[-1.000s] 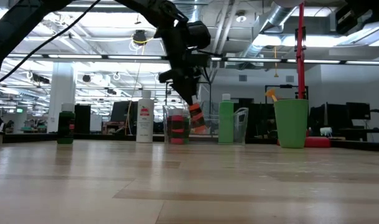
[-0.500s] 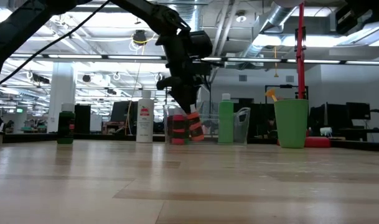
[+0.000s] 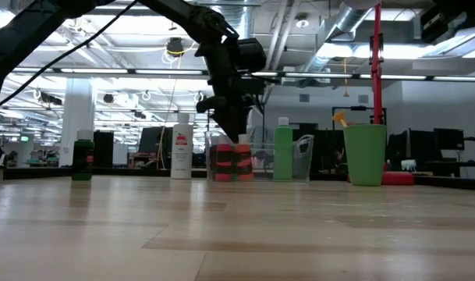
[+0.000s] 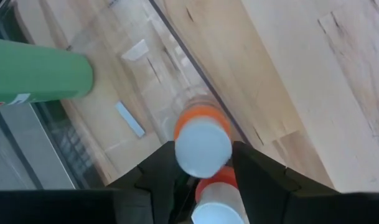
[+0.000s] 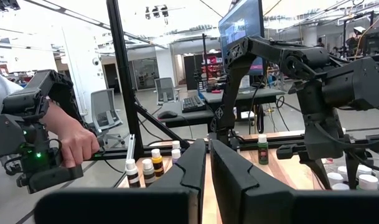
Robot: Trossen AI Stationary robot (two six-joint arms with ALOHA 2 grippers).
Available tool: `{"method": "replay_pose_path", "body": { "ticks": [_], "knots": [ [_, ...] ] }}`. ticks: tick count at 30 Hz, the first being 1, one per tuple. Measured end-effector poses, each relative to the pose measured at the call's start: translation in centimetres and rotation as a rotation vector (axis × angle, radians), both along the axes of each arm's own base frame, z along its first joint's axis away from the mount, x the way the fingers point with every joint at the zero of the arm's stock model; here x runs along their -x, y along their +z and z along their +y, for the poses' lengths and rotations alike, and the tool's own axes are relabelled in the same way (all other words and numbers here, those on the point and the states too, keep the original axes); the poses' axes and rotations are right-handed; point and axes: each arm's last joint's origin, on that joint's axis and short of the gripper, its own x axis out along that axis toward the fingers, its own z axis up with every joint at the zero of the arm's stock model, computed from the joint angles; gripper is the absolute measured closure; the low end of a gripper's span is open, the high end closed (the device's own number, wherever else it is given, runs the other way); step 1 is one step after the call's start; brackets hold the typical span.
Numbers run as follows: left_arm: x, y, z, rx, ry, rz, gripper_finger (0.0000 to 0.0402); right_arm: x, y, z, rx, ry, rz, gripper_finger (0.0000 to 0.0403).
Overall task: Pick & Place Paint Supplies
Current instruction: Put the small orange paint bottle into the transparent bin, then put the small purple paint bottle into the transparent bin
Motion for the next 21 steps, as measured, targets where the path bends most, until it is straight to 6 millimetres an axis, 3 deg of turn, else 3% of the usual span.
{"method": "replay_pose_path", "body": {
  "ticks": [12,17,21],
  "knots": [
    [0.1,0.6,0.1,-0.046,0.044,-0.005,0.0253,0.0,0.0,0.0,0.0,0.0,0.0,0.0381],
    [0.7,2.5,-0.2,-0.065,0.066,-0.055,0.0253,0.0,0.0,0.0,0.0,0.0,0.0,0.0381],
    [1.7,5.6,-0.6,-0.07,0.135,-0.144,0.0253,0.0,0.0,0.0,0.0,0.0,0.0,0.0381]
  ]
}}
